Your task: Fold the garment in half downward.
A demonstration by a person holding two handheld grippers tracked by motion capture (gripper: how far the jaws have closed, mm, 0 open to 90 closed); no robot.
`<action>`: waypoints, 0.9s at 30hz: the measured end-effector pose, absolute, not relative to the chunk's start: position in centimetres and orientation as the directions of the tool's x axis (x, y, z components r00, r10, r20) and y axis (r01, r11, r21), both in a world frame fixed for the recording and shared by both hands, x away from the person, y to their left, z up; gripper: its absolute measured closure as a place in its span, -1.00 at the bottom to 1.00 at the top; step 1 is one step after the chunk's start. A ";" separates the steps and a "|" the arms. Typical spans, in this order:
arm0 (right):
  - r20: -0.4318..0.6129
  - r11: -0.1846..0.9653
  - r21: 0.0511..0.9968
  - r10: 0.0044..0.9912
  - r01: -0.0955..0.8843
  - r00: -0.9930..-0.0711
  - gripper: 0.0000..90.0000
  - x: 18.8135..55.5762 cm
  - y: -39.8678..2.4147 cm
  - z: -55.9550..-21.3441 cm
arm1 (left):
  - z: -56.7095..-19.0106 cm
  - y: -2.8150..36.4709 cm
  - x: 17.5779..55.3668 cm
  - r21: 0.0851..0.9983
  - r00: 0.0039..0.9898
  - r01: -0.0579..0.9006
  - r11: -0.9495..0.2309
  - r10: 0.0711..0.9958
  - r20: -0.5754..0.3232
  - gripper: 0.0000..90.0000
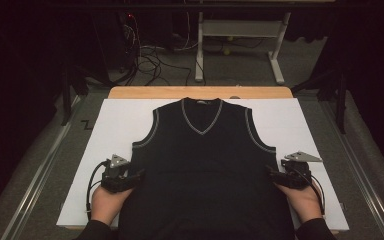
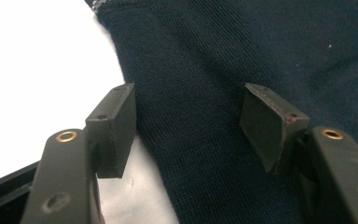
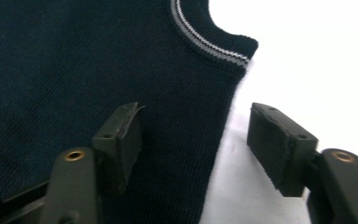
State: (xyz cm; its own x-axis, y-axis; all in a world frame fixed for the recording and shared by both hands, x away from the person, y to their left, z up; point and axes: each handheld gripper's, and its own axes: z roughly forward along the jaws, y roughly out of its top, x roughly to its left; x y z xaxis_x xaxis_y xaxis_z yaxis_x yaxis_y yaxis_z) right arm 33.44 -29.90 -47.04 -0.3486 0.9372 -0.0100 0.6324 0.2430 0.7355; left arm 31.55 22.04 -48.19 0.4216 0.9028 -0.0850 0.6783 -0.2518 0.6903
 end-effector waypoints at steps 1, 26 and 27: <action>-0.010 0.246 0.733 0.936 0.634 -0.351 -0.07 33.4 -29.8 -47.0 | -48.2 22.1 31.6 0.690 0.420 0.680 -0.248 0.903 -0.090 -0.18; -0.003 0.292 0.767 0.892 0.571 -0.452 0.88 31.6 -29.9 -46.8 | -47.7 24.6 29.8 0.735 0.445 0.658 -0.164 0.872 -0.204 0.71; -0.004 0.296 0.768 0.889 0.568 -0.457 0.88 31.3 -30.1 -46.7 | -47.6 24.6 29.4 0.736 0.452 0.655 -0.171 0.870 -0.199 0.71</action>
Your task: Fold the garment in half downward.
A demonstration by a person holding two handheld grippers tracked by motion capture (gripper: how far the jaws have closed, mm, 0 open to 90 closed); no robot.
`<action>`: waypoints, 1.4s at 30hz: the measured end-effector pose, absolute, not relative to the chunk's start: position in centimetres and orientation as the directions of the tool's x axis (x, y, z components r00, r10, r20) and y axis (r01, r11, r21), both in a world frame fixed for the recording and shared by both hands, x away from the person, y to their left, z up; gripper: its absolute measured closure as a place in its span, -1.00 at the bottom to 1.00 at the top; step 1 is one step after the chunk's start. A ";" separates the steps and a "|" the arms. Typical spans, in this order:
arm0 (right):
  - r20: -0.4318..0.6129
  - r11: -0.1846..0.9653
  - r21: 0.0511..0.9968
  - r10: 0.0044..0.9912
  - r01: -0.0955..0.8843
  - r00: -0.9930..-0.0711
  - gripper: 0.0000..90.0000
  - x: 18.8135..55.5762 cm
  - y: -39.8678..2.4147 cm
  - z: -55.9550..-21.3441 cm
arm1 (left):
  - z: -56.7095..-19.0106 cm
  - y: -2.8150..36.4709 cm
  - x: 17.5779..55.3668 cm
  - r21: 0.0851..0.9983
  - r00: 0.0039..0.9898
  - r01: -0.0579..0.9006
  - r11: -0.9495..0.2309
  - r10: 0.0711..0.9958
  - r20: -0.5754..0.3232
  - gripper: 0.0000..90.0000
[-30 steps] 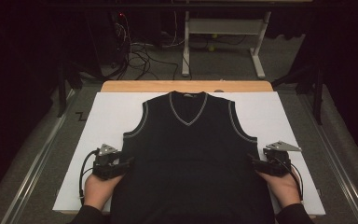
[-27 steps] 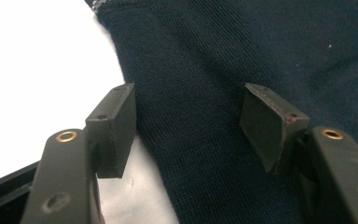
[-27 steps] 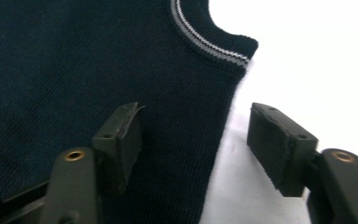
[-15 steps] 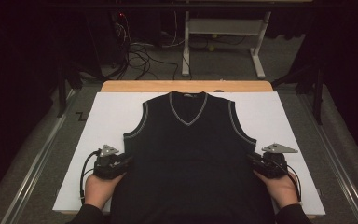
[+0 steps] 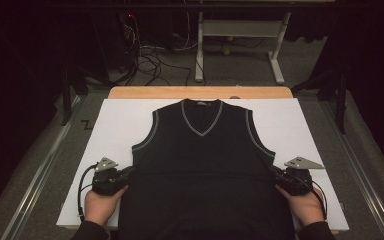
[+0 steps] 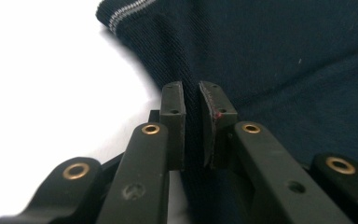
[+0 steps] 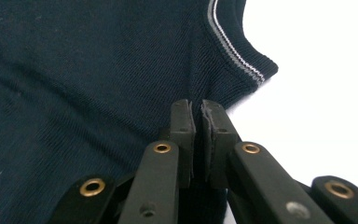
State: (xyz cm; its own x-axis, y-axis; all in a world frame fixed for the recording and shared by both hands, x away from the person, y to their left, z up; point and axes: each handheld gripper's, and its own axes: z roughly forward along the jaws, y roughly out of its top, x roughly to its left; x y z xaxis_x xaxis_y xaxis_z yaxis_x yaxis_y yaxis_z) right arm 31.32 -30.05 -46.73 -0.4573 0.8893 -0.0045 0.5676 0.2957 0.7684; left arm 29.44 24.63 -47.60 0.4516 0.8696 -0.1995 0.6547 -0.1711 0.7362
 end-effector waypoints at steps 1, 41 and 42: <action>-0.012 0.304 0.769 0.886 0.562 -0.463 0.88 31.1 -30.2 -46.6 | -47.5 24.6 29.1 0.738 0.455 0.651 -0.178 0.869 -0.192 0.71; -0.022 0.333 0.790 0.854 0.514 -0.520 0.88 23.4 -32.1 -46.0 | -47.3 25.9 21.9 0.714 0.554 0.649 -0.264 0.806 -0.206 0.70; -0.020 0.330 0.791 0.855 0.515 -0.518 0.88 23.3 -32.1 -46.0 | -47.3 25.9 21.8 0.714 0.560 0.646 -0.272 0.804 -0.201 0.70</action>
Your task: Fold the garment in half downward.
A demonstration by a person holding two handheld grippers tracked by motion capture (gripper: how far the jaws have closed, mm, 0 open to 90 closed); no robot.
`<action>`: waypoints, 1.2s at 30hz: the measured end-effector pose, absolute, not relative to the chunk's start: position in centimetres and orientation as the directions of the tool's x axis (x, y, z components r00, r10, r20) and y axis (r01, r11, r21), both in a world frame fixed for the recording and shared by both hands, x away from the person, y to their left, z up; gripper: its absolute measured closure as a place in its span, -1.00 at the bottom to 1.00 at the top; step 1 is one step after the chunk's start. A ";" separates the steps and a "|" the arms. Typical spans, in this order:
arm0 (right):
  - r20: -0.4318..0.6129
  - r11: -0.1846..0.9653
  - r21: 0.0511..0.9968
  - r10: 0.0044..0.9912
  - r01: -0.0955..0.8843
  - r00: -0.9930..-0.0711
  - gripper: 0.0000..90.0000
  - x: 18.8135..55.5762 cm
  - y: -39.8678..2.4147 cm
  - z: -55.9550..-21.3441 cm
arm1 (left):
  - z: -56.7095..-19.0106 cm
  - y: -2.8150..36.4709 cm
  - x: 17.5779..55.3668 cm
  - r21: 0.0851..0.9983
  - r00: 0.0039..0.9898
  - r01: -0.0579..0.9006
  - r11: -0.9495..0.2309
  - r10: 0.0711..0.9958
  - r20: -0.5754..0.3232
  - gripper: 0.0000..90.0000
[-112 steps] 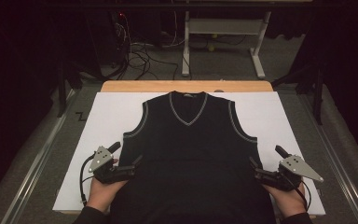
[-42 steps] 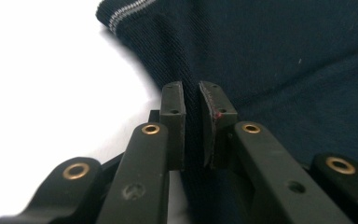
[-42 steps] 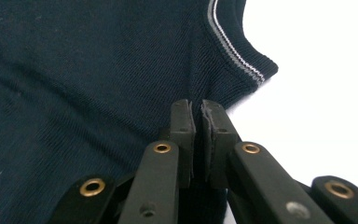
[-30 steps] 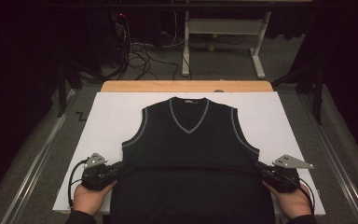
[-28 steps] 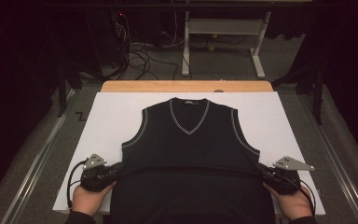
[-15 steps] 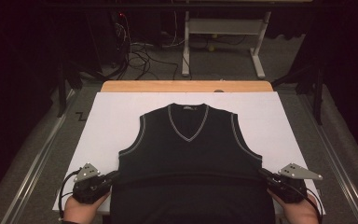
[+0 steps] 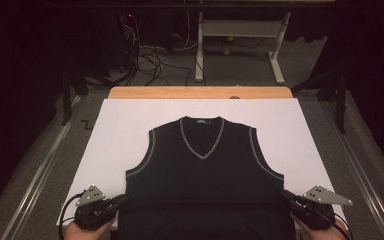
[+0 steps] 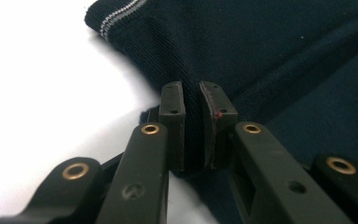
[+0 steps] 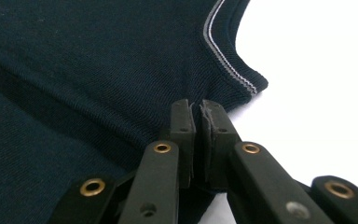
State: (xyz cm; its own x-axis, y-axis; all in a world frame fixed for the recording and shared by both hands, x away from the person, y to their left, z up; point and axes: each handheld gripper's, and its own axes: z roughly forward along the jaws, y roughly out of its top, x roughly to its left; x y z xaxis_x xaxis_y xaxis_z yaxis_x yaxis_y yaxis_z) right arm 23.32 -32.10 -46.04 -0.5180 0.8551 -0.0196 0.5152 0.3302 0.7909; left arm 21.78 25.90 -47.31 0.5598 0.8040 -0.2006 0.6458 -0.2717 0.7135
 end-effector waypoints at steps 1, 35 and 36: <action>-0.018 0.329 0.791 0.855 0.516 -0.518 0.88 23.2 -32.1 -46.0 | -47.3 25.9 21.7 0.713 0.563 0.645 -0.275 0.802 -0.200 0.70; 0.013 0.204 0.877 0.895 0.436 -0.446 -1.00 33.4 -29.9 -43.2 | -41.9 21.0 33.7 0.844 0.562 0.479 -0.239 0.822 -0.086 -0.59; 0.010 0.205 0.877 0.897 0.434 -0.443 -1.00 33.7 -29.9 -43.2 | -41.9 20.9 34.2 0.836 0.552 0.495 -0.238 0.829 -0.091 -0.66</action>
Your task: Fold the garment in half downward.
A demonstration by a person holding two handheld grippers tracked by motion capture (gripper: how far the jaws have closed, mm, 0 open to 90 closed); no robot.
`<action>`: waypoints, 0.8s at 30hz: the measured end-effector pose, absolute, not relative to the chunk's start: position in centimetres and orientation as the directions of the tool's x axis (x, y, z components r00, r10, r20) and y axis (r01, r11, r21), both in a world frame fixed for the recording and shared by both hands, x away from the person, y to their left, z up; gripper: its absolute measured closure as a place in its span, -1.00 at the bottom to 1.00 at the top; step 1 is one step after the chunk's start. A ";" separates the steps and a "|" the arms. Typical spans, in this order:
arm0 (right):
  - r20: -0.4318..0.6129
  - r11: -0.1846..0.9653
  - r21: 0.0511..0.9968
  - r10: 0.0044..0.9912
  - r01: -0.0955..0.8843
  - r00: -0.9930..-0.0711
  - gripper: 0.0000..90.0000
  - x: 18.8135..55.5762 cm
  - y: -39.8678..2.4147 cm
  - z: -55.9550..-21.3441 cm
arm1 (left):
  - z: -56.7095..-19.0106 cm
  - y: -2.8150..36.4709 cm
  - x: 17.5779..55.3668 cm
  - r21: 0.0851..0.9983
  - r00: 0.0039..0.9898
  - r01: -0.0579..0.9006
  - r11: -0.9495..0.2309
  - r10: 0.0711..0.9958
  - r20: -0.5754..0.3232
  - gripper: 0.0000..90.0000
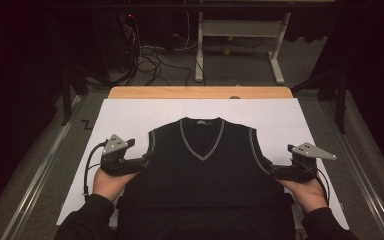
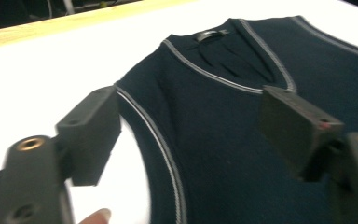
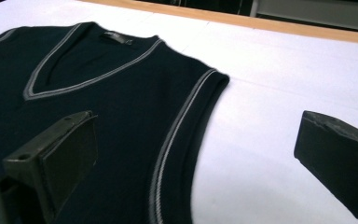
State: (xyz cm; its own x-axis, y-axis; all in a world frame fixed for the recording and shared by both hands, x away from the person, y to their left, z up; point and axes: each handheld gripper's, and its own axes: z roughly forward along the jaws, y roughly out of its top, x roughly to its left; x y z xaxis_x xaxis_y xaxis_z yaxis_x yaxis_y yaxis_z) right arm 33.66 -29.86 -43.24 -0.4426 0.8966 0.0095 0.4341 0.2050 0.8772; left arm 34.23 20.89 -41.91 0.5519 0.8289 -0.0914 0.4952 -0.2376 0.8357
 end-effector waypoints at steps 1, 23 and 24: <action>0.015 0.200 0.877 0.898 0.437 -0.440 -1.00 33.9 -29.8 -43.3 | -41.9 20.8 34.8 0.824 0.532 0.518 -0.232 0.841 -0.098 -0.75; 0.011 0.224 0.845 0.901 0.486 -0.434 -0.99 38.4 -28.6 -43.8 | -45.7 19.4 45.8 0.671 0.406 0.712 -0.208 0.901 -0.151 -1.00; 0.007 0.228 0.844 0.900 0.485 -0.435 -0.99 38.5 -28.5 -43.8 | -46.0 19.4 46.1 0.662 0.391 0.724 -0.195 0.906 -0.160 -1.00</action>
State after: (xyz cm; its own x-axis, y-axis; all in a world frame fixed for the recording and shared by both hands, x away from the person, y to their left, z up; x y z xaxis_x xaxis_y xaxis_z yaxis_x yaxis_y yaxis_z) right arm 38.46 -28.52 -43.83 -0.4351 0.9004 0.0069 0.4853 0.2281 0.8441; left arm 46.05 19.36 -46.00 0.3910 0.9064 -0.1598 0.7236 -0.1955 0.6619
